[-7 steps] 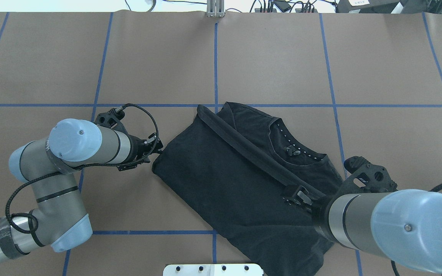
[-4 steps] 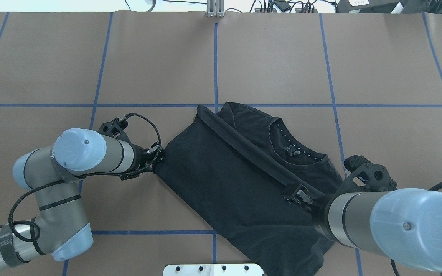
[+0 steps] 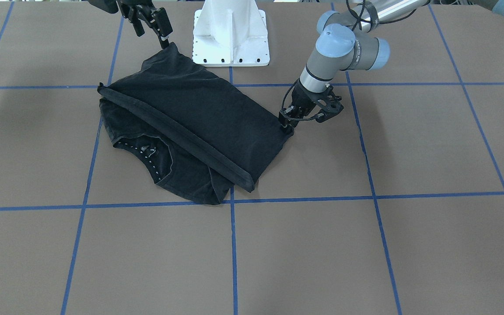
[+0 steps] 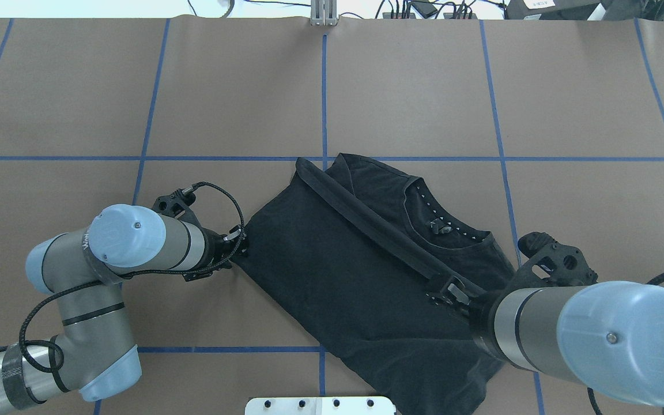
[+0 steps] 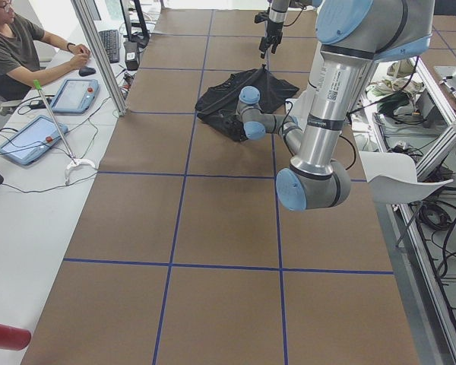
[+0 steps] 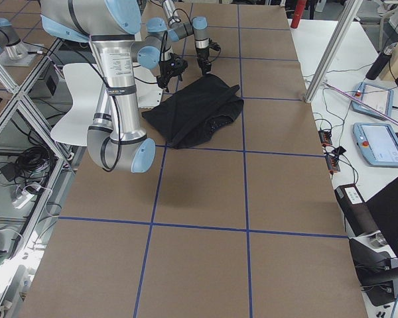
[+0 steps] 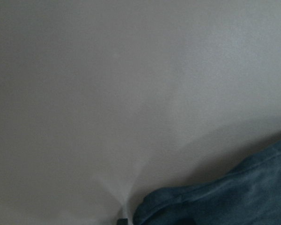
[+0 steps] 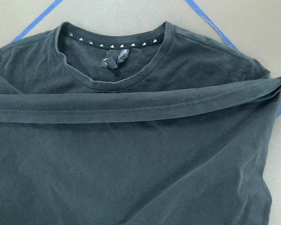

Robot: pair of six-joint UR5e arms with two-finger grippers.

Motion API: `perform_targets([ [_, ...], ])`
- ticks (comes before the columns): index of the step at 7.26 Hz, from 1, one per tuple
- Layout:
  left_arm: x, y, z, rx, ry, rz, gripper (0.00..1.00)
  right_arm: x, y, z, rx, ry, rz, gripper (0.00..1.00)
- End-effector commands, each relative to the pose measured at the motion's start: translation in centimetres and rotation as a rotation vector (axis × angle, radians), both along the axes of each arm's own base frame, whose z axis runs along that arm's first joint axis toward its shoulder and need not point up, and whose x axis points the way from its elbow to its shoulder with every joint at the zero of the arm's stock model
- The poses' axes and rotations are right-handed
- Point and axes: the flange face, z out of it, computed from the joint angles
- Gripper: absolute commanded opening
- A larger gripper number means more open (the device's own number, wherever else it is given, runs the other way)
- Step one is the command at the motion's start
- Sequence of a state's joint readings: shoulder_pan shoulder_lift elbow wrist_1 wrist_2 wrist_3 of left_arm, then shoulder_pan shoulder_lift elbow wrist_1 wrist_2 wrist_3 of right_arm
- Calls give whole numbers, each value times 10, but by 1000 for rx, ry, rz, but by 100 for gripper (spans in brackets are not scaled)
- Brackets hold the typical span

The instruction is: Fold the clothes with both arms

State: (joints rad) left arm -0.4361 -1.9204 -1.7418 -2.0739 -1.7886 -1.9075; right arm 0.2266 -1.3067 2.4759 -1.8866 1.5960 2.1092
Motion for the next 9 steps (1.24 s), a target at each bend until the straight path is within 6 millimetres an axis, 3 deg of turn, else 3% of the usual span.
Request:
perform_targets([
  [1, 1, 0, -1, 0, 1, 0, 1, -2, -1, 1, -1, 5, 1, 100],
  [3, 0, -2, -4, 6, 6, -1, 0, -3, -2, 3, -1, 8, 4, 100],
  [5, -13, -25, -12, 68, 6, -11, 0, -1, -4, 3, -2, 9, 10, 100],
  [7, -44, -91, -36, 197, 2, -55, 0, 1, -7, 3, -2, 8, 17, 100],
  [9, -40, -182, -58, 230, -43, -127, 0, 4, -12, 3, -4, 9, 31, 100],
])
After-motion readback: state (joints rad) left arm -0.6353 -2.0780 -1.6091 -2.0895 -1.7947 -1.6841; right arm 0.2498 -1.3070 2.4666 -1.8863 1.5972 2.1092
